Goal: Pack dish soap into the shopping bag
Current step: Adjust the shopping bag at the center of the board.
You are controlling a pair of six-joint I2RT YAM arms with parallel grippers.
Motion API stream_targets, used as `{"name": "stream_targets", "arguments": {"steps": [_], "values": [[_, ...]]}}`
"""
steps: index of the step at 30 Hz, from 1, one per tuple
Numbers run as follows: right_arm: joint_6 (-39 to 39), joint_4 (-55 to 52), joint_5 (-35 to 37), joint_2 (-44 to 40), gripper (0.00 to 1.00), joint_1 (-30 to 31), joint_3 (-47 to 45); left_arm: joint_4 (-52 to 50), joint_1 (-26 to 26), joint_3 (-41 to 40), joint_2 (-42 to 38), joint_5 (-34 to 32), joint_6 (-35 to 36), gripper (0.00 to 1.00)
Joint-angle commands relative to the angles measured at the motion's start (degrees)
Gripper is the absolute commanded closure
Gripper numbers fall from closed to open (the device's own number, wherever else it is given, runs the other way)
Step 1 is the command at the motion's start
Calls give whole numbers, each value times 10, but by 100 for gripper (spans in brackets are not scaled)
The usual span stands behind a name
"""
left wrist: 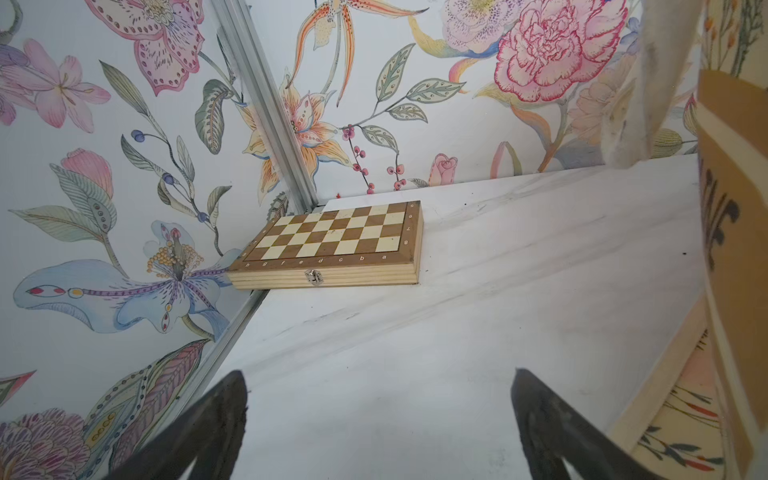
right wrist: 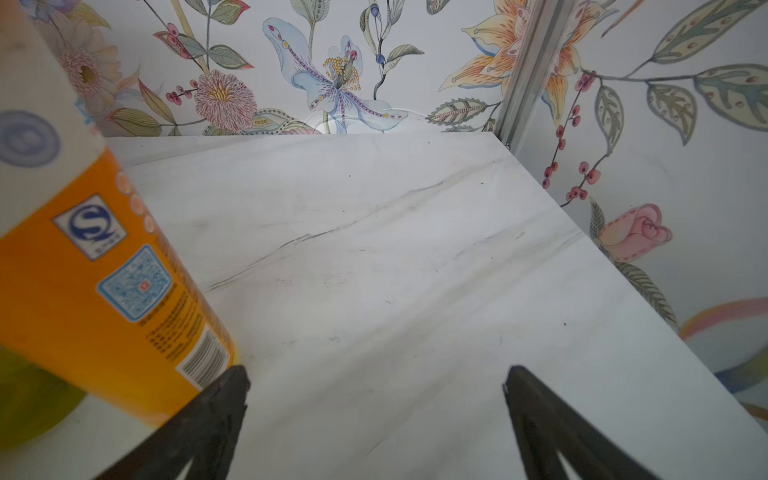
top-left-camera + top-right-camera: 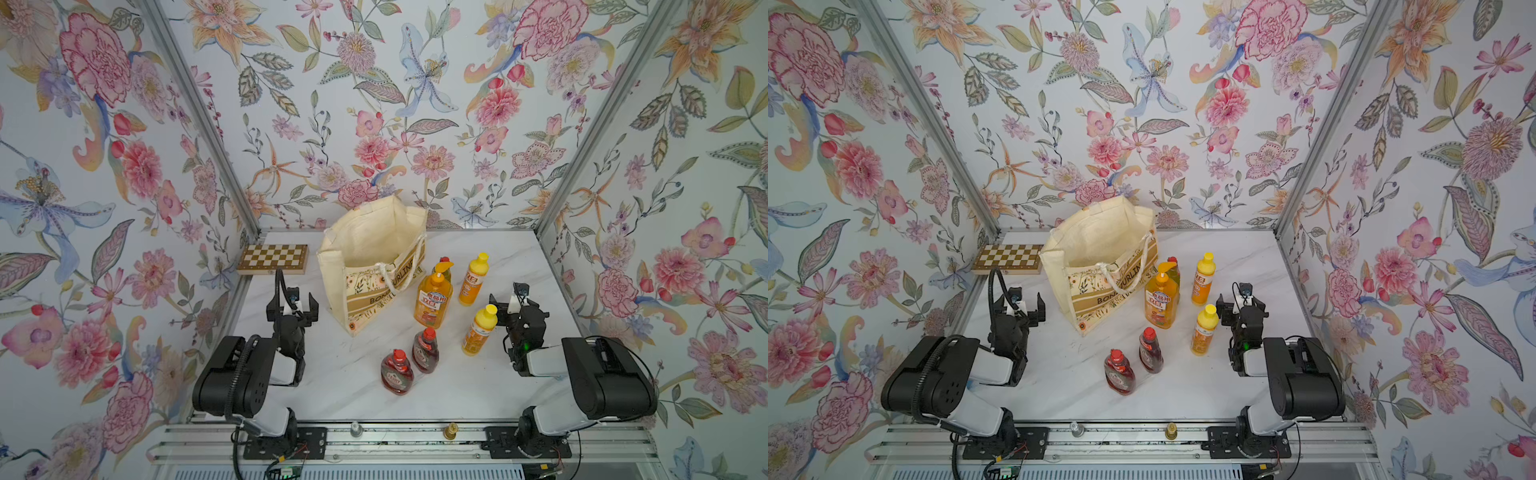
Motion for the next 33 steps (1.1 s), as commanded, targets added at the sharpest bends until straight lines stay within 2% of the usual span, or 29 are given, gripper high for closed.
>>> {"name": "stream_targets", "arguments": {"steps": [1,29,33], "values": [[-7,17,-4,8,1,-3,10,30,7,11,6,11,2,1],[-6,19,-8,7,1,-5,8,31,7,9,5,11,1,1],[-5,9,-12,-5,1,-6,8,48,8,-1,4,-11,-10,1]]}}
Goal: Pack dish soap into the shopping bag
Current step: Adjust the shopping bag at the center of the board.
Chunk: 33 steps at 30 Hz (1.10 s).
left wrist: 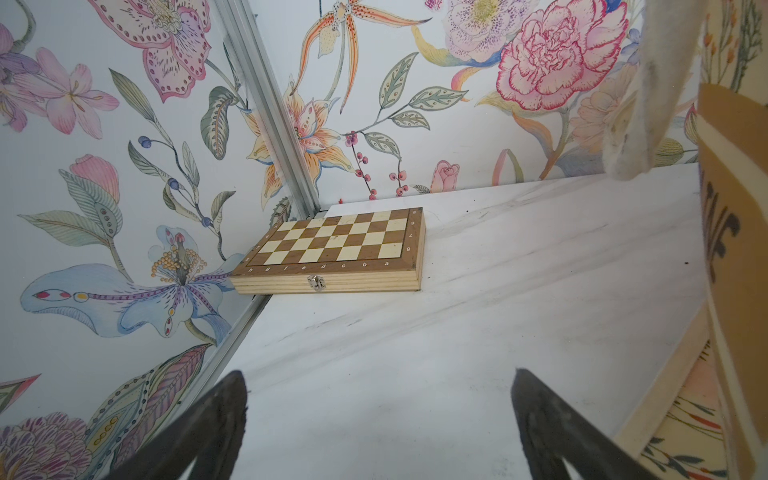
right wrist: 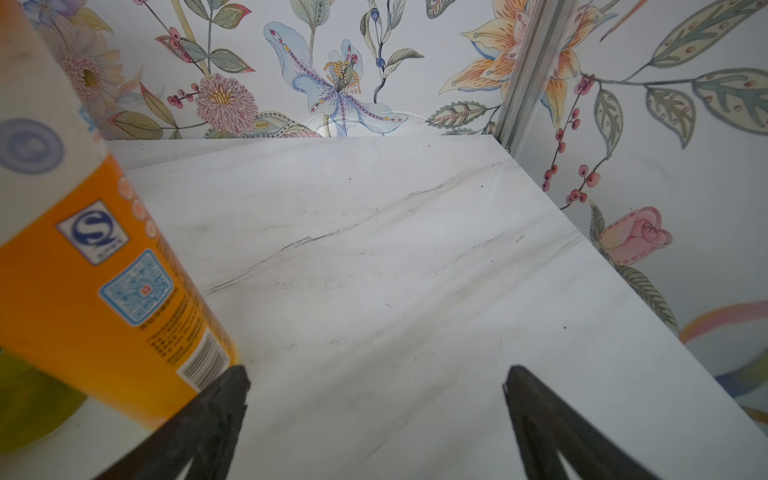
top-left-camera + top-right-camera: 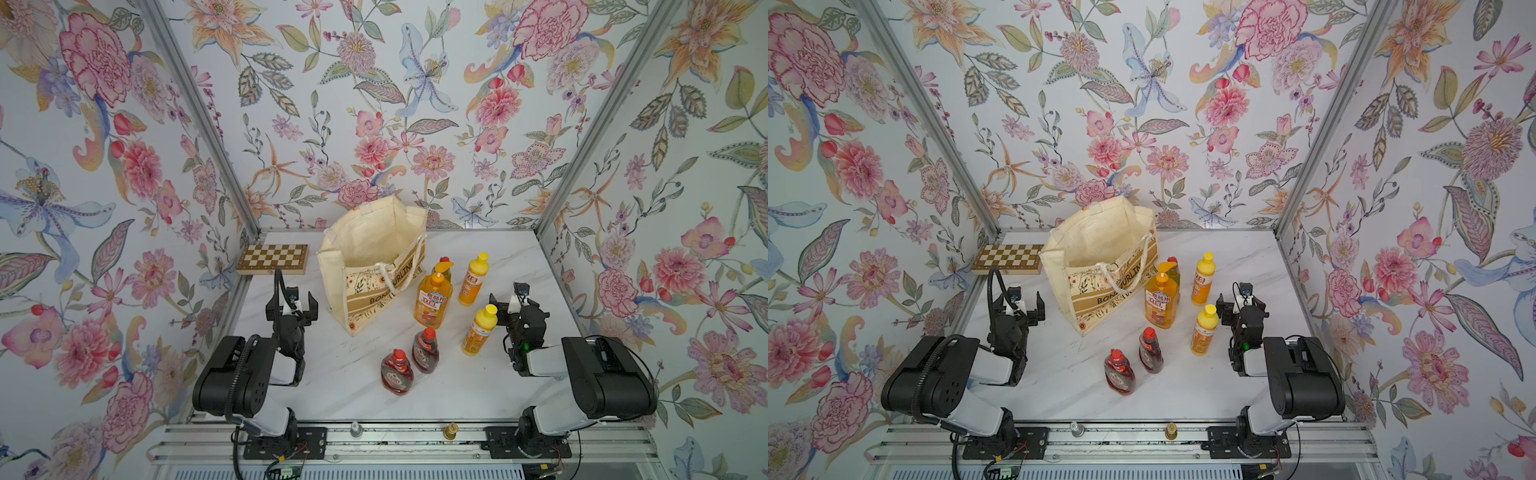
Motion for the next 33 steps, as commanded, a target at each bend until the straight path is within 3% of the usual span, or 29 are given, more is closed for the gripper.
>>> {"name": "stream_targets", "arguments": {"steps": [1,12,18,25,29,33], "values": [[-3,6,-11,-11,1,-6,5,41,5,-5,-15,-12,-11,1],[23,-155,35,-125,1,-16,44,-92,6,6,-148,-54,-22,1],[59,-339,88,-221,2,-16,110,-217,6,57,-273,-73,-67,1],[167,-642,102,-288,1,-8,265,-438,6,199,-348,-67,-157,1],[217,-818,129,-278,1,28,397,-613,6,342,-315,-55,-215,1],[233,-929,157,-240,1,95,514,-722,5,467,-251,12,-230,1]]}}
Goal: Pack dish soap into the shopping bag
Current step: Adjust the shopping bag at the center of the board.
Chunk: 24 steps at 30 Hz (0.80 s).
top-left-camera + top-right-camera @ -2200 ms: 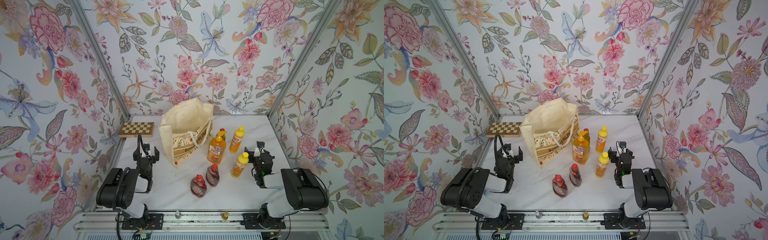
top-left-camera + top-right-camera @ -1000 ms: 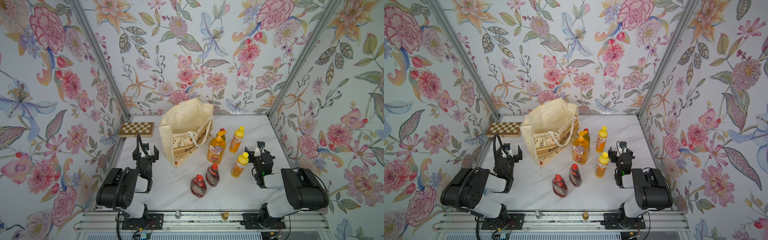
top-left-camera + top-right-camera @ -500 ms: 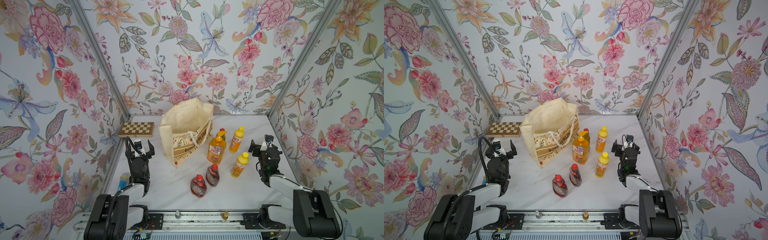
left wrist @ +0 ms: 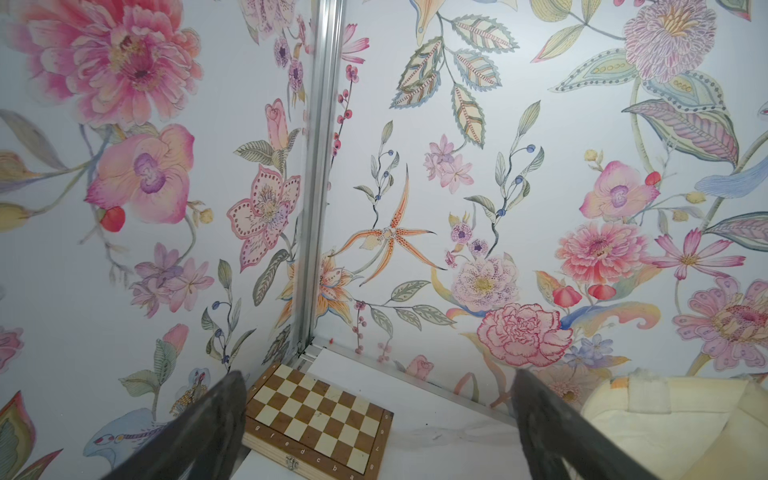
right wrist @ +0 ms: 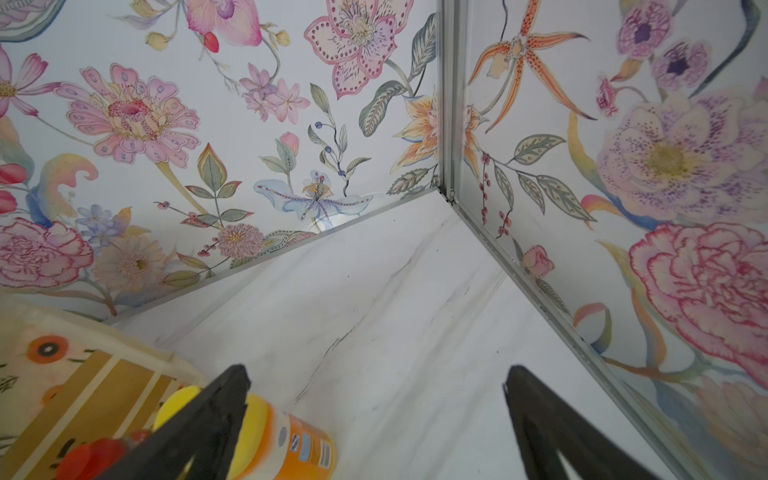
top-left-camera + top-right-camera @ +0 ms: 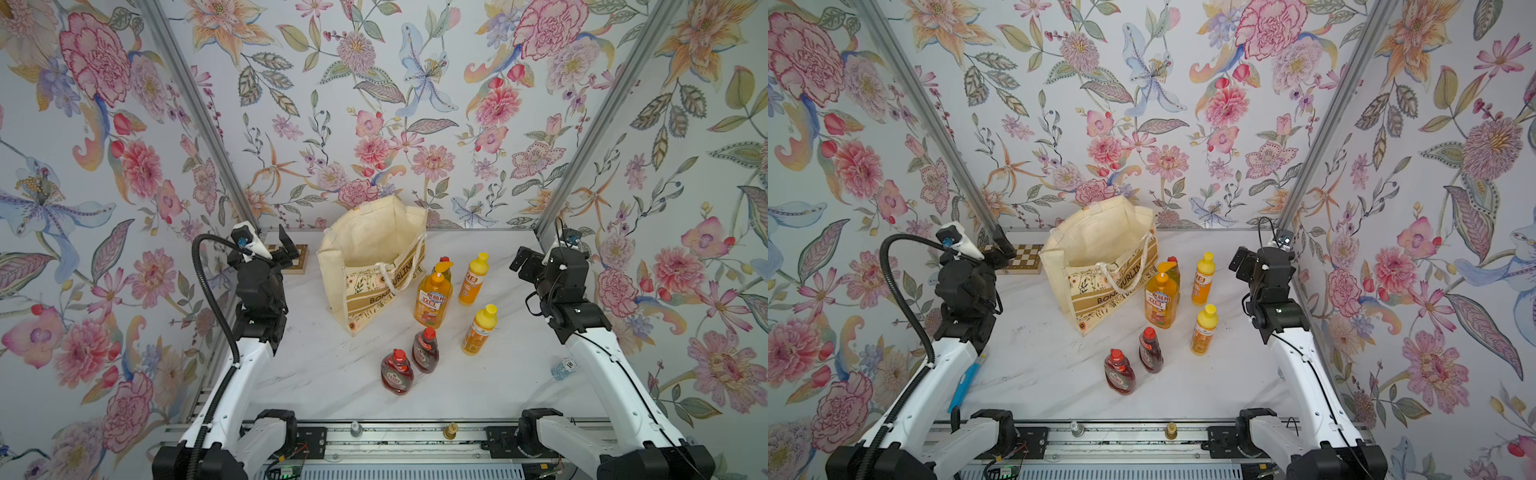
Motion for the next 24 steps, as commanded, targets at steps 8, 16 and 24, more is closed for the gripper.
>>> {"name": "stream_targets", "arguments": {"steps": [8,16,24], "values": [[60,-208,83,102,1,203,203,-226,-17,215,159,154,-21,1],[57,-208,87,208,1,328,313,-312,-60,341,297,161,36,1],[57,-208,51,314,0,375,401,-372,-63,448,402,196,74,1]]}}
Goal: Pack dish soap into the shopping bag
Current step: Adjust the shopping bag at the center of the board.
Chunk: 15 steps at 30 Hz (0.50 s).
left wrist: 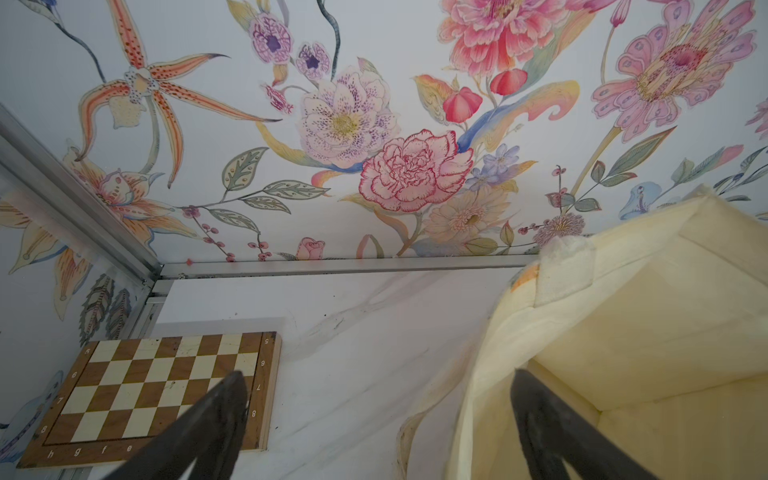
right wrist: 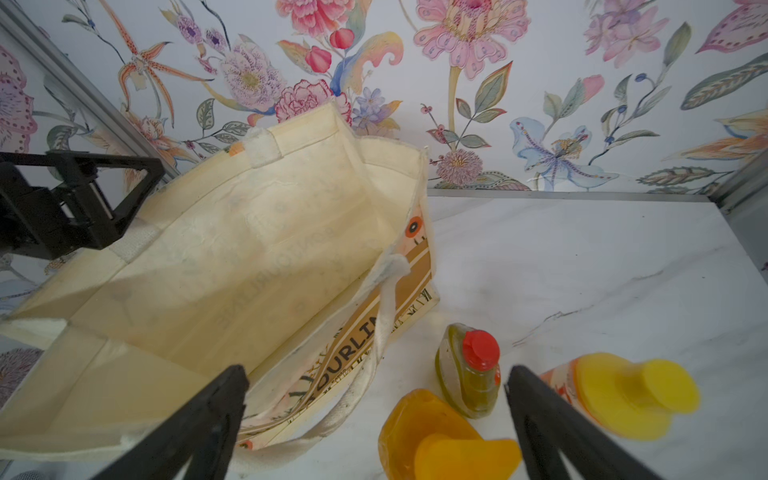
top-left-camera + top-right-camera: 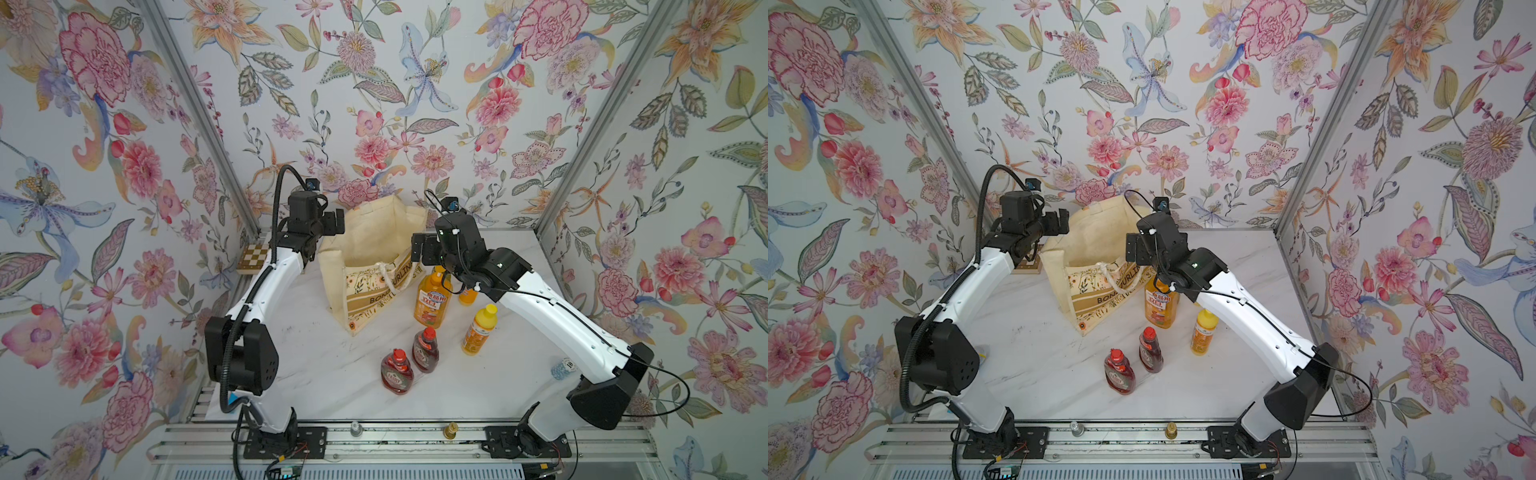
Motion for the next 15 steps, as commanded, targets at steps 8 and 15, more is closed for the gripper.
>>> {"name": "stream_targets", "arguments": {"steps": [8,15], "values": [[13,-14,-58,113,0,15,99,-39,-3,45,41,43,27,17],[18,-24,-79,140,3,22,108,-26,-4,18,14,41,26,52]]}}
